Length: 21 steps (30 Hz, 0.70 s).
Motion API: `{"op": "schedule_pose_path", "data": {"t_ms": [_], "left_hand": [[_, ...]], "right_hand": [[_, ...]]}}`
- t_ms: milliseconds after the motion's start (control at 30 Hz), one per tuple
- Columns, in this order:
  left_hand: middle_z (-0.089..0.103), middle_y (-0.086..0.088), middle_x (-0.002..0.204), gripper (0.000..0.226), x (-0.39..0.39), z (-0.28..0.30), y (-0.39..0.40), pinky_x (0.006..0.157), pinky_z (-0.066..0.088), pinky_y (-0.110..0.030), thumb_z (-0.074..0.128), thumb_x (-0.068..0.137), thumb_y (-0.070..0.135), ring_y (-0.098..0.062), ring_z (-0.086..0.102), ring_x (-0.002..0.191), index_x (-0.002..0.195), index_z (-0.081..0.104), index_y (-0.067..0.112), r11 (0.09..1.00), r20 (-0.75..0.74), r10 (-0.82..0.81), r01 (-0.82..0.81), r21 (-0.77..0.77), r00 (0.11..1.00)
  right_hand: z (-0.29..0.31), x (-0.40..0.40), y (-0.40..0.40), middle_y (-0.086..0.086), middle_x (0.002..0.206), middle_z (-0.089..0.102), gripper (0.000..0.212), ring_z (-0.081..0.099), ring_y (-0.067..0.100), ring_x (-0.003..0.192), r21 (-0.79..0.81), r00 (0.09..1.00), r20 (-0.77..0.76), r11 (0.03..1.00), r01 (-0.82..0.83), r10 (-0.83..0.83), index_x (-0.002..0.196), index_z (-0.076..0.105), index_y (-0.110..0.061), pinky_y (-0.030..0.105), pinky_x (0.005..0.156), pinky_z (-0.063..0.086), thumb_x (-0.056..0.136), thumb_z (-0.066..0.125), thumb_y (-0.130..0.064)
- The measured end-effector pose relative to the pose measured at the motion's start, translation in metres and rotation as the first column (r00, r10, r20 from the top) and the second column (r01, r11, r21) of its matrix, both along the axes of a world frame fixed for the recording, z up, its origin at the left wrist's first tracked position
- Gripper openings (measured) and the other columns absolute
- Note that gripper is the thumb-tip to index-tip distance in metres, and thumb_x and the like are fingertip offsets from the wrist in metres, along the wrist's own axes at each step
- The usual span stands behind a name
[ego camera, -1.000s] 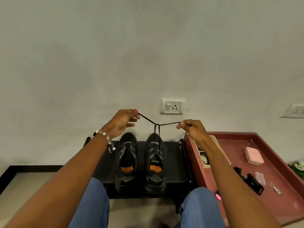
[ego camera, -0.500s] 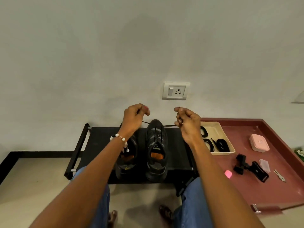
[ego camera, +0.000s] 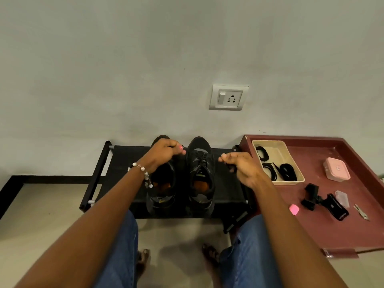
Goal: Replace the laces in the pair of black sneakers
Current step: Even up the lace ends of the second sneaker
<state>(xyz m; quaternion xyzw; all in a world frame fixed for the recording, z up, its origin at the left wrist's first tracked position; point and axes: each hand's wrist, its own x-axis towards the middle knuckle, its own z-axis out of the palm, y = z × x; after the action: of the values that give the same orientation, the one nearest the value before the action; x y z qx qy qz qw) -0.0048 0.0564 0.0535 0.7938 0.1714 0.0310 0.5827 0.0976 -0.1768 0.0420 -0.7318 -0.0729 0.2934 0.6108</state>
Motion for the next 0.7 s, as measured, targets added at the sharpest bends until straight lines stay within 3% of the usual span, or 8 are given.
{"op": "schedule_pose_path", "data": {"t_ms": [67,167,267,333,467,567,633,700], "left_hand": [[0.07,0.001,0.09,0.028,0.003,-0.009,-0.013,0.075,0.042,-0.025,0.049,0.098,0.008,-0.011,0.061,0.091,0.078,0.069,0.012,0.938,0.007,0.111,-0.102,-0.33,0.994],[0.073,0.001,0.098,0.026,0.009,-0.02,-0.03,0.071,0.04,-0.027,0.041,0.101,0.014,-0.014,0.062,0.101,0.085,0.061,0.011,0.682,-0.012,0.162,-0.121,-0.721,0.987],[0.071,-0.009,0.112,0.028,0.009,-0.03,-0.041,0.075,0.045,-0.029,0.037,0.103,0.021,-0.02,0.067,0.104,0.081,0.054,0.018,0.432,-0.017,0.208,-0.108,-0.895,0.978],[0.072,-0.005,0.093,0.027,0.01,-0.034,-0.046,0.071,0.046,-0.028,0.038,0.102,0.021,-0.018,0.07,0.088,0.082,0.056,0.017,0.416,-0.04,0.251,-0.145,-0.898,0.967],[0.064,-0.001,0.072,0.026,0.016,-0.036,-0.045,0.059,0.043,-0.023,0.044,0.101,0.013,-0.013,0.06,0.065,0.08,0.059,0.012,0.674,-0.03,0.335,-0.261,-0.691,0.942],[0.064,0.001,0.073,0.026,0.019,-0.046,-0.033,0.058,0.044,-0.015,0.049,0.099,0.011,-0.008,0.058,0.065,0.076,0.061,0.012,0.93,0.091,0.292,-0.26,-0.259,0.952],[0.065,0.004,0.074,0.023,0.018,-0.051,-0.027,0.067,0.045,-0.012,0.052,0.097,0.01,-0.007,0.06,0.071,0.077,0.061,0.012,0.973,0.162,0.159,-0.182,0.139,0.974],[0.062,0.005,0.075,0.019,0.019,-0.054,-0.027,0.07,0.041,-0.014,0.053,0.095,0.007,-0.01,0.058,0.073,0.079,0.063,0.008,0.902,0.148,0.027,-0.088,0.423,0.989]], "right_hand": [[-0.009,-0.004,0.008,0.0,0.095,0.072,0.018,0.061,0.016,0.096,0.173,0.968,-0.249,0.982,0.071,-0.026,0.081,0.069,-0.012,0.026,0.067,0.038,0.095,0.058,-0.015],[-0.013,-0.009,0.021,0.004,0.107,0.072,0.023,0.064,0.015,0.107,0.362,0.872,-0.489,0.908,0.211,-0.008,0.077,0.061,-0.018,0.027,0.071,0.037,0.098,0.051,-0.022],[-0.015,-0.012,0.031,0.001,0.096,0.075,0.024,0.068,0.013,0.097,0.413,0.834,-0.55,0.859,0.302,-0.029,0.079,0.06,-0.02,0.025,0.07,0.041,0.099,0.049,-0.027],[-0.018,-0.013,0.034,-0.002,0.078,0.073,0.023,0.07,0.011,0.079,0.389,0.843,-0.532,0.862,0.325,-0.078,0.08,0.062,-0.018,0.024,0.066,0.044,0.099,0.051,-0.027],[-0.021,-0.011,0.037,-0.002,0.069,0.068,0.02,0.065,0.009,0.065,0.318,0.908,-0.385,0.9,0.3,-0.166,0.081,0.063,-0.014,0.02,0.055,0.038,0.097,0.057,-0.024],[-0.025,-0.003,0.034,-0.002,0.064,0.065,0.022,0.06,0.009,0.058,0.193,0.919,-0.306,0.93,0.314,-0.247,0.077,0.062,-0.014,0.021,0.05,0.033,0.097,0.058,-0.023],[-0.03,0.002,0.031,-0.003,0.059,0.062,0.026,0.059,0.011,0.058,0.086,0.918,-0.262,0.94,0.329,-0.298,0.072,0.061,-0.015,0.023,0.051,0.029,0.097,0.058,-0.022],[-0.035,0.007,0.027,-0.001,0.058,0.059,0.028,0.056,0.013,0.055,0.007,0.912,-0.233,0.937,0.348,-0.337,0.07,0.059,-0.014,0.023,0.05,0.029,0.098,0.057,-0.019]]}}
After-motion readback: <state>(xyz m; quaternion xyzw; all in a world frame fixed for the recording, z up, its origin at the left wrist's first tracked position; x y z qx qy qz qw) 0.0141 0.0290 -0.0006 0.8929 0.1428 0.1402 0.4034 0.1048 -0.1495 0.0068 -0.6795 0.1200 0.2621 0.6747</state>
